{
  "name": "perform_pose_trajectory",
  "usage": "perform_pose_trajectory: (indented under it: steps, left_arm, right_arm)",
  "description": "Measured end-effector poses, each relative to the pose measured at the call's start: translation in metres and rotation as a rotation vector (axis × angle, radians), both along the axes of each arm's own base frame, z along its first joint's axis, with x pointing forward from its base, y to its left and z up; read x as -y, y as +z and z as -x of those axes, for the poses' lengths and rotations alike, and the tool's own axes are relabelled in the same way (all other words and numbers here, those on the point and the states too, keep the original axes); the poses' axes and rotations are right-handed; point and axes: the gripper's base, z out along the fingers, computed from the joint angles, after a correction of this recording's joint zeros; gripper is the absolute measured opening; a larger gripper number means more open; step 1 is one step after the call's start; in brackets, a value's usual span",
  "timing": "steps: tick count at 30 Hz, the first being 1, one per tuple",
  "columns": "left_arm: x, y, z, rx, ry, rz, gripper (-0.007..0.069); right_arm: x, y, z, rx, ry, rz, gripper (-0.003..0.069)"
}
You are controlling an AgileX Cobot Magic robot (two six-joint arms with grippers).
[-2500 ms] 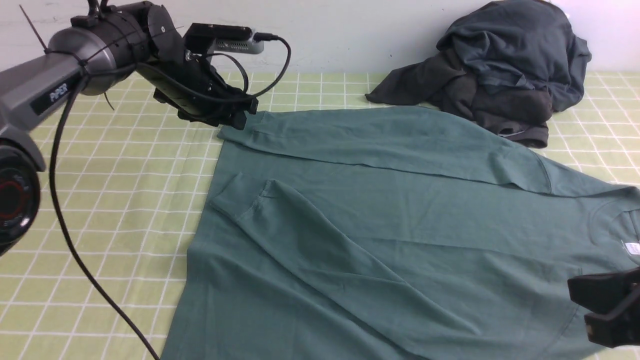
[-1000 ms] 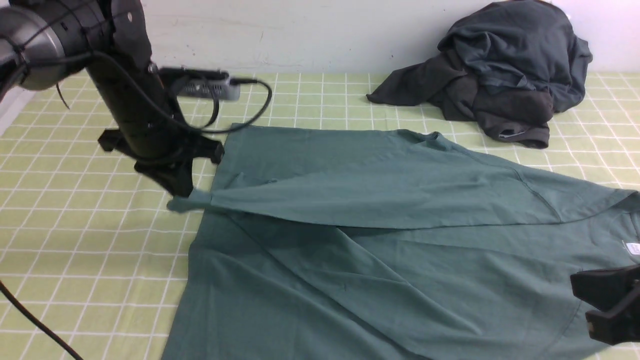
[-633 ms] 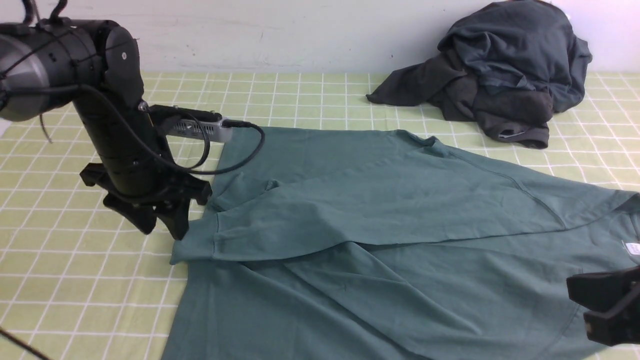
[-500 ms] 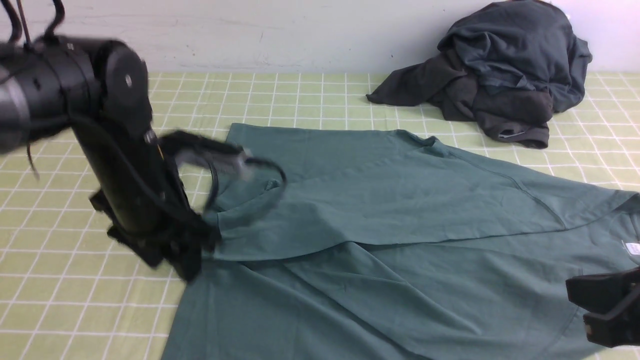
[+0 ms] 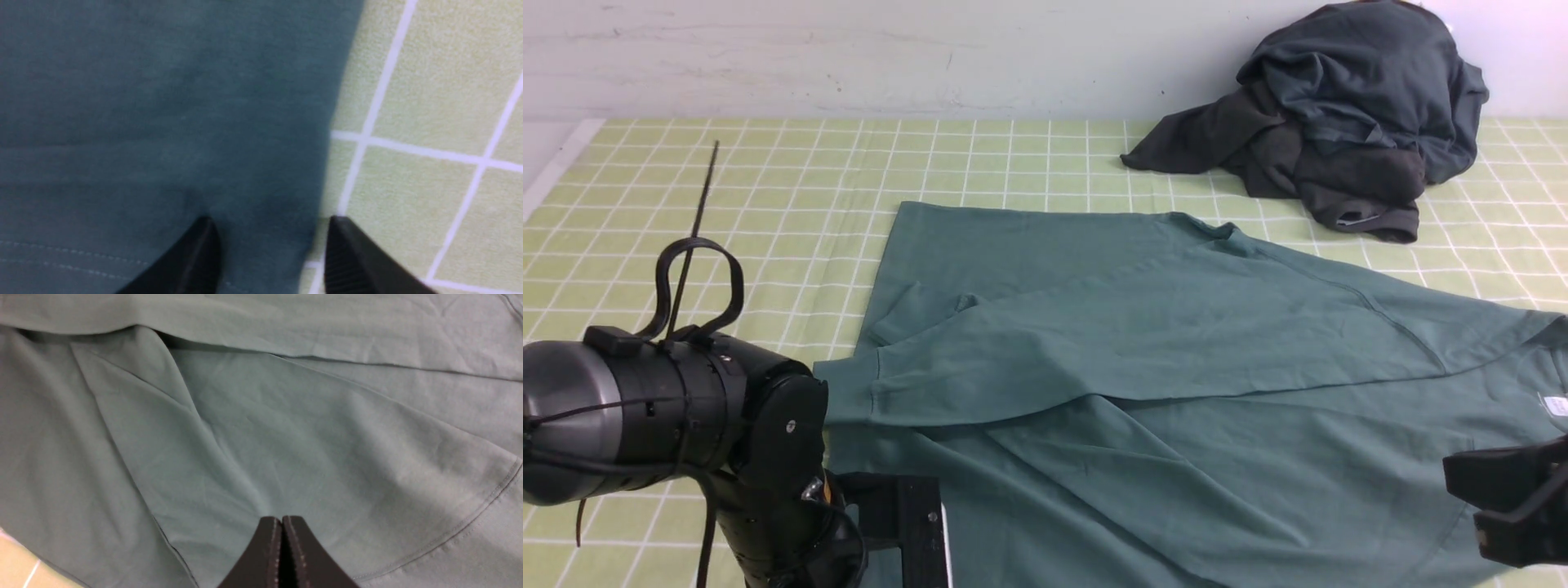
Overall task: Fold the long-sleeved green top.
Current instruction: Use both arms simultaneously to clamp the lower edge of the clothing fabric
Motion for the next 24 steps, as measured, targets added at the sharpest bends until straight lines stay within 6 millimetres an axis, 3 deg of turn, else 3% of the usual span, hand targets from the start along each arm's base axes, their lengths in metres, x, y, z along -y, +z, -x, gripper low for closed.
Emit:
perform_pose_trajectory:
  steps: [1, 7, 9, 17, 21, 24]
  left_arm:
    - [0.0, 0.0, 0.0, 0.0, -0.001, -0.002, 0.0318]
    - [-0.002, 0.006, 0.0, 0.048, 0.048, 0.008, 0.0046]
    - [-0.003, 0.016, 0.003, 0.065, 0.095, 0.02, 0.0015]
    - [-0.01, 0.061, 0.018, 0.179, 0.275, 0.113, 0.0006]
    - [-0.011, 0.067, 0.022, 0.19, 0.312, 0.127, 0.0006]
    - [-0.011, 0.067, 0.022, 0.185, 0.324, 0.132, 0.0006]
  right_arm:
    - [0.0, 0.0, 0.0, 0.0, 0.0, -0.001, -0.0013]
    - [-0.003, 0.001, 0.002, 0.014, 0.057, -0.004, -0.0013]
    - [-0.006, 0.005, 0.003, 0.054, 0.106, -0.003, -0.0013]
    - [-0.018, 0.024, 0.004, 0.308, 0.385, 0.082, -0.0013]
    - [-0.016, 0.02, -0.015, 0.276, 0.473, 0.242, 0.0011]
    - [-0.007, 0.0, -0.035, 0.134, 0.529, 0.407, 0.0088]
